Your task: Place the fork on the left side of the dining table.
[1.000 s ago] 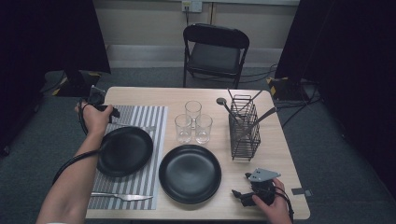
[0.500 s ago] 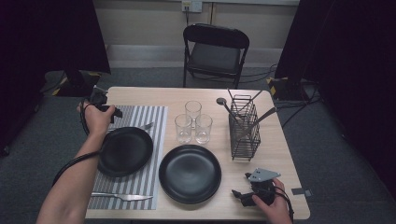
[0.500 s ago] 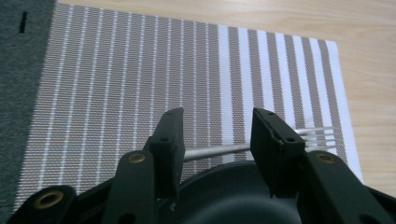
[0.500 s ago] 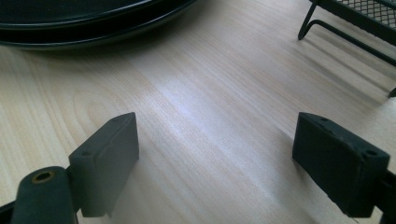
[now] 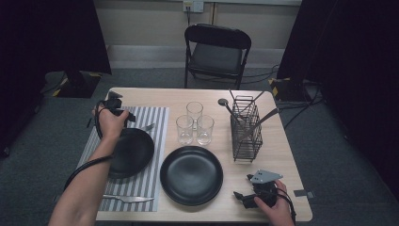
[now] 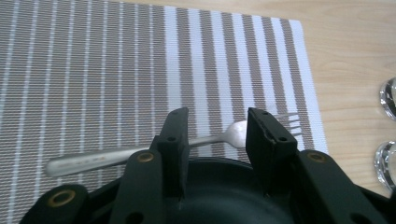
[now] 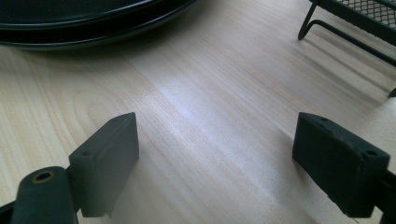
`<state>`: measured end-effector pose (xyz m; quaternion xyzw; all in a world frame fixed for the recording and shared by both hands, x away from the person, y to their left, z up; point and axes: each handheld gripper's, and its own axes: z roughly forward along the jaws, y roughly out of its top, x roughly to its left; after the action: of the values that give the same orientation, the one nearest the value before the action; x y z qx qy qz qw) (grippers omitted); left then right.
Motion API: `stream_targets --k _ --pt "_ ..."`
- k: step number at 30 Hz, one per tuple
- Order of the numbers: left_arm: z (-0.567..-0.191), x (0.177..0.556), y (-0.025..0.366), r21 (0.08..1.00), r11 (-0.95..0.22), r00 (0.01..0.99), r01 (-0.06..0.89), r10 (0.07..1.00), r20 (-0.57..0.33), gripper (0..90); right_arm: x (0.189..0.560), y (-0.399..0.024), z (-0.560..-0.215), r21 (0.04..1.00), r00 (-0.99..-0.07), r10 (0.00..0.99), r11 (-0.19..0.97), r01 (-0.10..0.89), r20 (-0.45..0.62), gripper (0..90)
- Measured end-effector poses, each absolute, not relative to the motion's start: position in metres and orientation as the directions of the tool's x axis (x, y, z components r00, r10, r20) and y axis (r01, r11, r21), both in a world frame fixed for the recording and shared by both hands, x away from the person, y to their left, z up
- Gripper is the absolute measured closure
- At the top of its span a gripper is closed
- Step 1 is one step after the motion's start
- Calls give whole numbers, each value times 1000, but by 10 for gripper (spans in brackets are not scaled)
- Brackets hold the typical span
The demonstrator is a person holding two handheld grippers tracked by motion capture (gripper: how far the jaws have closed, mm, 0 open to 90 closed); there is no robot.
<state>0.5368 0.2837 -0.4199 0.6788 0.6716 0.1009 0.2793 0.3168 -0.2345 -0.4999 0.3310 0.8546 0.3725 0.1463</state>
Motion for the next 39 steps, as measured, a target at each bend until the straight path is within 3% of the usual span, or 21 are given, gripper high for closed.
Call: stream_targets --k 14,39 --pt "-431 542 249 502 31 118 864 958 -262 597 317 -235 -500 734 -739 674 504 456 -4 137" --pt "-443 549 221 485 -4 145 874 957 -252 594 317 -234 -500 734 -738 675 503 457 -3 137"
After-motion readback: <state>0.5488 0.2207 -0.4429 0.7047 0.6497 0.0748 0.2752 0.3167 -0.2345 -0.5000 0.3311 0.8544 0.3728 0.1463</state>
